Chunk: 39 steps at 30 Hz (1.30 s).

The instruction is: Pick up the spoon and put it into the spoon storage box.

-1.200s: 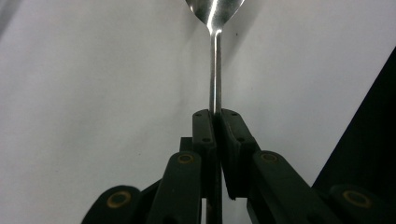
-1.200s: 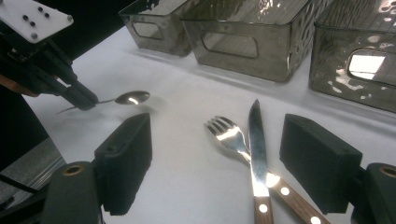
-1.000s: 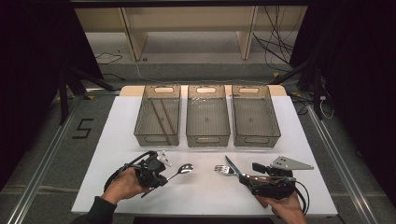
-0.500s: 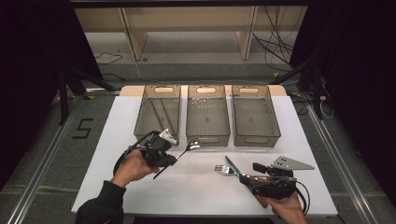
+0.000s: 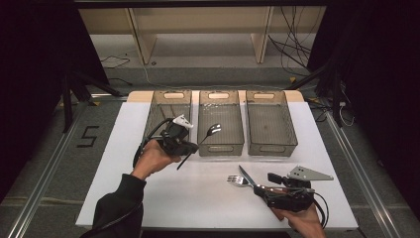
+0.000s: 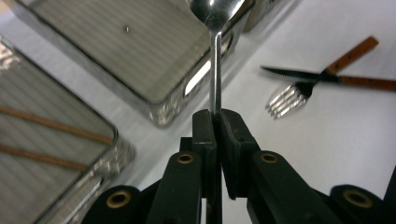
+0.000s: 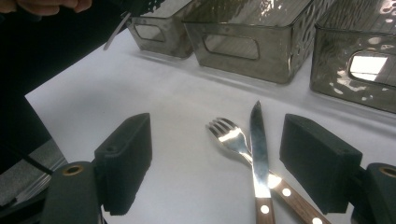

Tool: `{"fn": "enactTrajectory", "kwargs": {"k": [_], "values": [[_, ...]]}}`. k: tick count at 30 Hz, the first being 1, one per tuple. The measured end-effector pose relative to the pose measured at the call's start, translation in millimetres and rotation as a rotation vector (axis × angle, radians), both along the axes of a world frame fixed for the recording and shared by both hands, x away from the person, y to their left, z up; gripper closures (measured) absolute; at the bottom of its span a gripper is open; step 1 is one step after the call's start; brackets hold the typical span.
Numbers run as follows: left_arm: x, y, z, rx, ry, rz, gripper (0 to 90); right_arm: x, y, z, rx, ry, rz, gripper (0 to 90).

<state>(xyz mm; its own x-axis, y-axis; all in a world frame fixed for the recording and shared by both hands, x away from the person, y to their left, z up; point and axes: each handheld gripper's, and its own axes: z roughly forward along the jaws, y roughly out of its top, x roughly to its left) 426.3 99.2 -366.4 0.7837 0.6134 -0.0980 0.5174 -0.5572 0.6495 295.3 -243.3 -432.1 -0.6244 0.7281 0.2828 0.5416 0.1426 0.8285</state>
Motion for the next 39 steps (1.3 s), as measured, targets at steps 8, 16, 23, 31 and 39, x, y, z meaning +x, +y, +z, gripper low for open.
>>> {"fn": "enactTrajectory", "kwargs": {"k": [8,16,23,31,39], "values": [[23.4,-12.2,8.1,-0.061,-0.028,0.041,84.7,-1.1,-1.6,0.7,0.008,-0.004,0.001,25.9],[43.2,-22.1,10.4,-0.093,-0.038,0.072,84.7,-1.1,-2.2,0.9,0.011,-0.004,0.005,26.0],[59.1,-29.2,15.7,-0.098,-0.042,0.079,84.7,-0.9,-1.2,0.2,0.010,-0.003,0.010,25.9],[74.5,-37.6,15.1,-0.118,-0.041,0.105,84.7,-1.2,-1.6,0.1,0.015,-0.002,0.012,26.0],[86.7,-46.3,2.4,-0.110,-0.039,0.134,84.6,-1.4,-1.1,-0.1,0.017,-0.001,0.016,26.0]]}}
